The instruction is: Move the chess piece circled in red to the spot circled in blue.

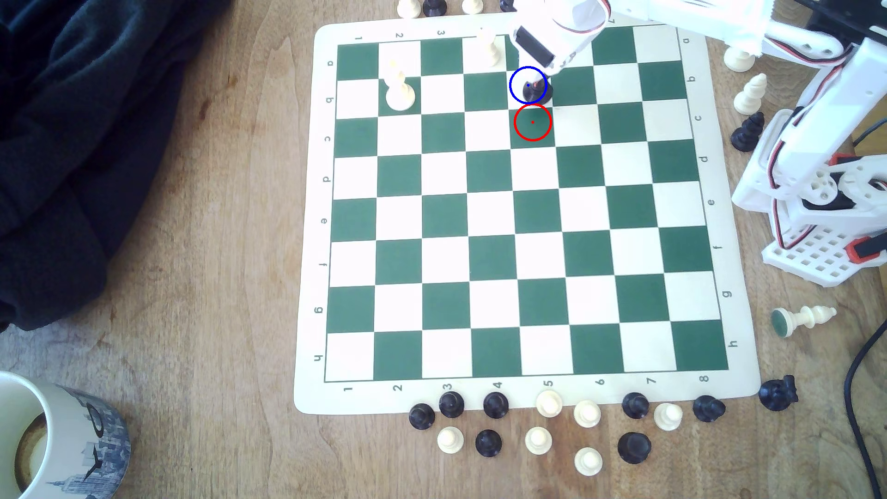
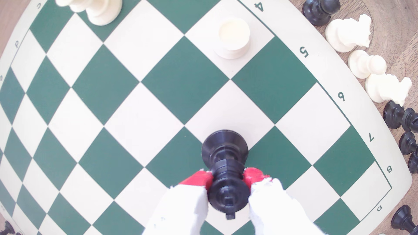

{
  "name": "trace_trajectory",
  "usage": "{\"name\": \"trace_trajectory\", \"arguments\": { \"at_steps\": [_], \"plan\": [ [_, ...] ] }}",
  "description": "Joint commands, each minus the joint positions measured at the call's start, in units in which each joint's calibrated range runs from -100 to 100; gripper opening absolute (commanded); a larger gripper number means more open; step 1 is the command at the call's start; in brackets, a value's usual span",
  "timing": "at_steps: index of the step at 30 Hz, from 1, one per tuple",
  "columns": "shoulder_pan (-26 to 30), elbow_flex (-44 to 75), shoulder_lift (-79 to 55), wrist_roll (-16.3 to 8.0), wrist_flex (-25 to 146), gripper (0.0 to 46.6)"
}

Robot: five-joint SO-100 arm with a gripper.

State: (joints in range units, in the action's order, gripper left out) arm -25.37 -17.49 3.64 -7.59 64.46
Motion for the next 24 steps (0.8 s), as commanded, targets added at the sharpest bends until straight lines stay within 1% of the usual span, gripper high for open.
{"name": "trace_trajectory", "arguments": {
  "at_steps": [1,9,24],
  "plan": [
    [-0.1,5.6,-0.7,0.1,-1.6,2.1],
    [0.3,6.8,-3.0,0.2,-2.8,2.3],
    [-1.2,7.3,-4.2,0.8,-3.4,2.1]
  ]
}}
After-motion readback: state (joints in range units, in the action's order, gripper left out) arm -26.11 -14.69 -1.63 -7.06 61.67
